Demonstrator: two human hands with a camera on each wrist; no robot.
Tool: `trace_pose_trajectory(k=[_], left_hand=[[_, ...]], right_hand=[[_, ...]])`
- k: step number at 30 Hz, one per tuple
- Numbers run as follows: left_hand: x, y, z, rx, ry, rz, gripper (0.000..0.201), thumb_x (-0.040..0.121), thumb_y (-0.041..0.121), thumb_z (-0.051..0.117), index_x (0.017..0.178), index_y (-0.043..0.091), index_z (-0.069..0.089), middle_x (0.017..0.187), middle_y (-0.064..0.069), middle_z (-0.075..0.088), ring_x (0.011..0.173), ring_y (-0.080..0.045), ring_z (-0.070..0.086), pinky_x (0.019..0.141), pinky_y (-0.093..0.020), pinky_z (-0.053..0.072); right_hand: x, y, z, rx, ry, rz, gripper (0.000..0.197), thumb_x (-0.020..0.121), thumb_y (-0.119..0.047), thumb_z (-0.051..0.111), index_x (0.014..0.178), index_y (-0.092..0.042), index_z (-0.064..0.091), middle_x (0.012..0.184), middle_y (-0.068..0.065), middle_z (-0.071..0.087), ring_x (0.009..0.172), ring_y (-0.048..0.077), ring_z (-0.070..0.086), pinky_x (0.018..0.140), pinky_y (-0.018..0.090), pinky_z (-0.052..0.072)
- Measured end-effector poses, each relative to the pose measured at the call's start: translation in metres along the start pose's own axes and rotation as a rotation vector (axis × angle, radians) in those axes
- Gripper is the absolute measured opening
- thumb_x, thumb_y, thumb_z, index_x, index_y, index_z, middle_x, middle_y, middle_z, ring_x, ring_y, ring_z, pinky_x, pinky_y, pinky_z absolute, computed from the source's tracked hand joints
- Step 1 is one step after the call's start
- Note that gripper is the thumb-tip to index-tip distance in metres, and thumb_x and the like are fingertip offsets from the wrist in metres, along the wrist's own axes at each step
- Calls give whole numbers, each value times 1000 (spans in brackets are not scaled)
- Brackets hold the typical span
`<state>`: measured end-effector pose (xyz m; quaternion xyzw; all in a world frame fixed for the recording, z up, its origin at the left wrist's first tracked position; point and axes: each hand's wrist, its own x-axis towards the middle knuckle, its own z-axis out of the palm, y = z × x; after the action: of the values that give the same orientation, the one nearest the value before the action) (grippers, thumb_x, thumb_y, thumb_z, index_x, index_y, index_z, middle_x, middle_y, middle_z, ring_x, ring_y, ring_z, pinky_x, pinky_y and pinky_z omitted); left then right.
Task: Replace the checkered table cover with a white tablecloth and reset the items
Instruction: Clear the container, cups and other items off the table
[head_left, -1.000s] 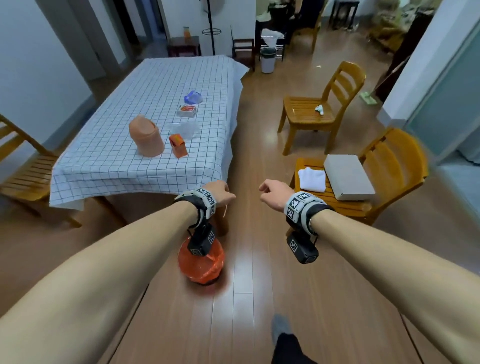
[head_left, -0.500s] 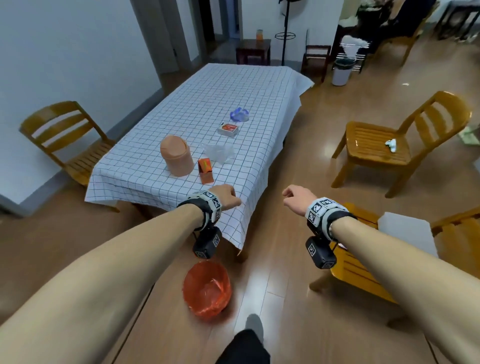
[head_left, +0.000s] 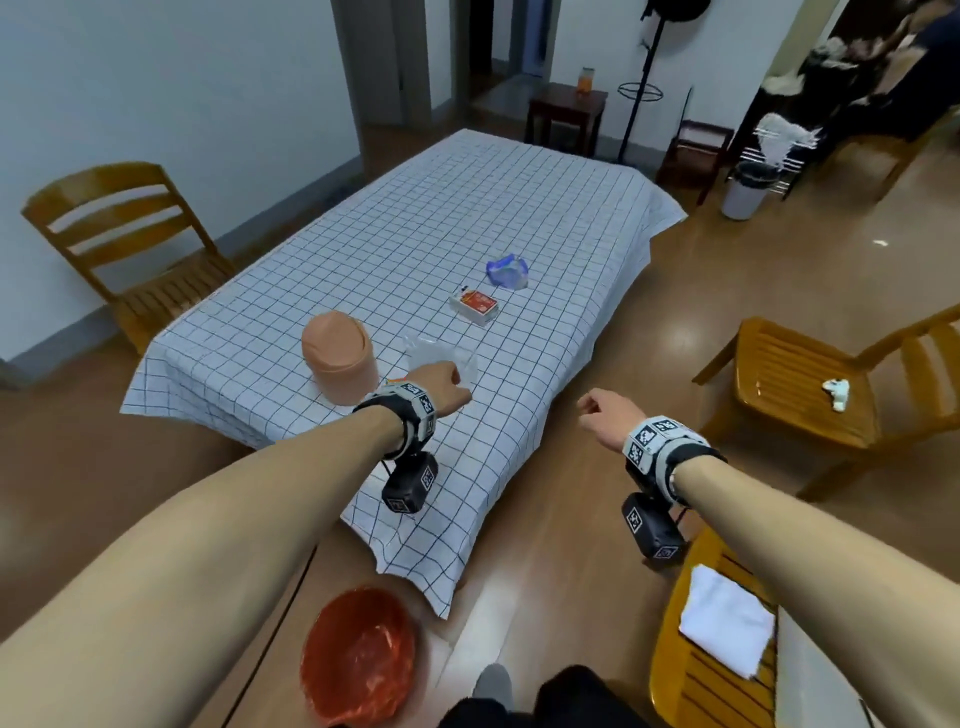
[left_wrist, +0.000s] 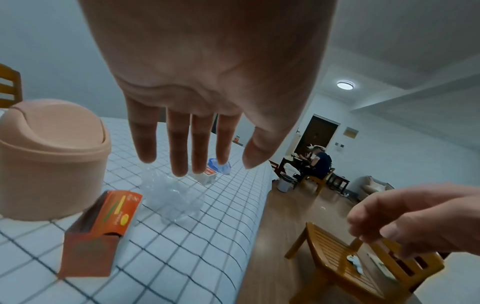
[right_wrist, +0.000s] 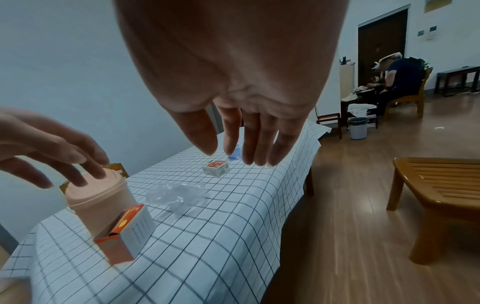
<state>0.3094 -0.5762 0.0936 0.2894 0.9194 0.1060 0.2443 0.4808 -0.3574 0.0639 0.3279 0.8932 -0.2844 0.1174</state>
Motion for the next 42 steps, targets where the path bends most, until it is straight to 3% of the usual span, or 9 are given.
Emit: trace_pose_trajectory(k=[3, 6, 10, 12, 15, 24, 31, 39, 42], left_hand=[[24, -19, -19, -50, 105, -49, 51, 88, 36, 55, 134, 13, 49, 134, -10, 56, 116, -28, 55, 94, -36, 44], [41, -46, -36, -30, 265, -157, 50, 88, 39, 55, 132, 16, 53, 129, -12, 57, 116, -30, 53, 85, -37, 42], [50, -82, -48, -105, 489, -334, 33, 79, 39, 35, 83, 18, 60, 93, 3, 56, 96, -28, 57, 76, -36, 49], [60, -100, -53, -122, 462, -443, 26, 91, 32, 49, 109, 15, 57, 112, -2, 50, 109, -29, 50, 84, -42, 48], [78, -130, -52, -222, 432, -622, 73, 83, 39, 70, 143, 14, 38, 147, -9, 37, 135, -32, 35, 102, -51, 43], [118, -165, -23, -790, 391, -949, 108, 79, 48, 77, 154, 3, 13, 153, -16, 35, 135, -32, 41, 98, -35, 40], [132, -176, 1, -979, 481, -931, 96, 73, 36, 85, 148, 11, 31, 147, -8, 45, 130, -27, 48, 109, -42, 40], [125, -180, 7, -1090, 539, -810, 83, 75, 27, 85, 145, 20, 41, 135, -1, 53, 124, -21, 51, 106, -43, 44], [112, -178, 10, -1155, 582, -799, 76, 79, 20, 81, 144, 20, 42, 133, -3, 55, 120, -22, 54, 90, -41, 54]], right_hand=[[40, -19, -6, 21, -24, -16, 30, 95, -21, 54, 124, -16, 57, 117, 4, 59, 94, 21, 56, 73, 29, 46], [85, -41, 2, 7, -93, -99, 32, 95, -21, 53, 127, -14, 55, 122, 5, 58, 93, 21, 57, 78, 31, 49], [147, -76, 19, -61, -168, -197, 39, 94, -23, 56, 132, -13, 54, 129, 6, 59, 108, 24, 58, 88, 31, 47], [183, -99, 26, -35, -204, -244, 39, 93, -21, 60, 131, -11, 55, 129, 8, 60, 105, 24, 58, 87, 29, 44], [236, -135, 34, 17, -249, -321, 39, 92, -19, 60, 130, -12, 56, 126, 8, 62, 110, 26, 58, 93, 31, 44], [332, -242, 74, 34, -471, -545, 40, 90, -15, 61, 130, -12, 56, 117, 4, 62, 112, 25, 58, 101, 36, 45], [340, -299, 129, -44, -716, -763, 58, 89, -5, 59, 144, -14, 45, 137, 4, 54, 112, 21, 57, 94, 35, 50], [333, -311, 136, 46, -766, -911, 41, 95, -13, 60, 136, -19, 57, 120, -4, 65, 103, 15, 62, 89, 32, 49], [320, -311, 137, 14, -766, -928, 46, 92, -4, 57, 135, -21, 58, 121, -2, 68, 96, 17, 67, 91, 36, 54]])
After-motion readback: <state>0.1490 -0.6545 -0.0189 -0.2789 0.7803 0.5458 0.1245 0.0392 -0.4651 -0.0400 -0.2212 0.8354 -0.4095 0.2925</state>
